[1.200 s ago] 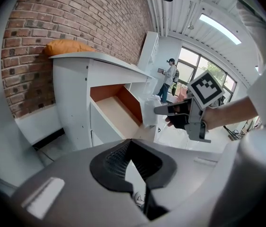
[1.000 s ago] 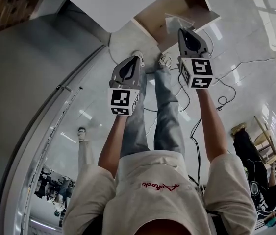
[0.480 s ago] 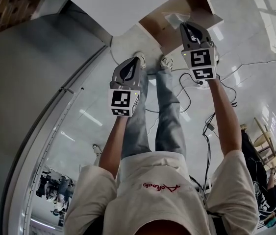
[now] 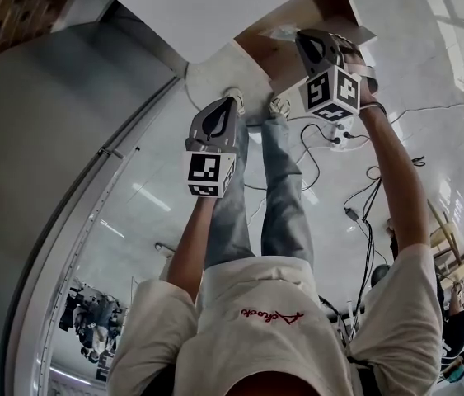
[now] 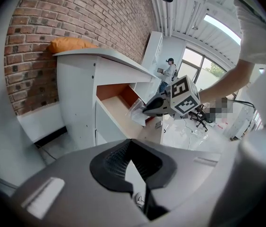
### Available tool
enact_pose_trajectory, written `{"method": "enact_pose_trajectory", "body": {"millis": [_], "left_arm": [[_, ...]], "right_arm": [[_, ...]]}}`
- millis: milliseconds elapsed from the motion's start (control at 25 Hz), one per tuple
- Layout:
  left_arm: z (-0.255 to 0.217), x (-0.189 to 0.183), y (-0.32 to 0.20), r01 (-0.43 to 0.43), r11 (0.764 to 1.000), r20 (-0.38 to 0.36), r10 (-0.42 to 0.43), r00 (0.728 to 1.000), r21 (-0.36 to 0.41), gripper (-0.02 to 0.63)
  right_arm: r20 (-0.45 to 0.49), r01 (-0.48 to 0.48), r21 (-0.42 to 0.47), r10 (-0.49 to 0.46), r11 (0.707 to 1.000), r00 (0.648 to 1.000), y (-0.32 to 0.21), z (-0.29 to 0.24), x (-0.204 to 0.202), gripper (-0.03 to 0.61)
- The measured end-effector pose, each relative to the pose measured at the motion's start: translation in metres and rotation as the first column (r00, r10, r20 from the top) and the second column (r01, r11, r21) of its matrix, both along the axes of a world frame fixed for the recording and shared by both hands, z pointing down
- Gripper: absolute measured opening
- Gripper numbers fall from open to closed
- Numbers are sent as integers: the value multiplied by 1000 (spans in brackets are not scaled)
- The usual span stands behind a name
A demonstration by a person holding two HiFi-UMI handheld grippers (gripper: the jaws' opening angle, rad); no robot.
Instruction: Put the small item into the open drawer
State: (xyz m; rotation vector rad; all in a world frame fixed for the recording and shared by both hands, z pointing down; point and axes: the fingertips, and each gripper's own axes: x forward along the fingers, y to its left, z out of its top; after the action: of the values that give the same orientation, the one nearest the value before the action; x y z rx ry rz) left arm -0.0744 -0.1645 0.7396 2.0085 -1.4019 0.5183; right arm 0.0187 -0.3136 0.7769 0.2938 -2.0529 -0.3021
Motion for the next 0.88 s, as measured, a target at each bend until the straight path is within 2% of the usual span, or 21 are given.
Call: {"method": "enact_pose_trajectory", "body": {"millis": [160, 360, 880], "left_arm": [[1, 2, 1, 5, 1000, -3, -5, 1000, -2, 6], [1, 3, 0, 10, 1000, -4, -10, 1000, -3, 6], [8, -1, 3, 23, 1000, -8, -23, 1000, -18, 6]], "right_arm": [[-95, 141, 27, -138, 990, 986, 5, 16, -1, 14], [-209, 294, 26, -282, 956, 936, 10, 35, -1, 14], [-265, 346, -90, -357, 934, 895, 4, 71, -22, 14]]}}
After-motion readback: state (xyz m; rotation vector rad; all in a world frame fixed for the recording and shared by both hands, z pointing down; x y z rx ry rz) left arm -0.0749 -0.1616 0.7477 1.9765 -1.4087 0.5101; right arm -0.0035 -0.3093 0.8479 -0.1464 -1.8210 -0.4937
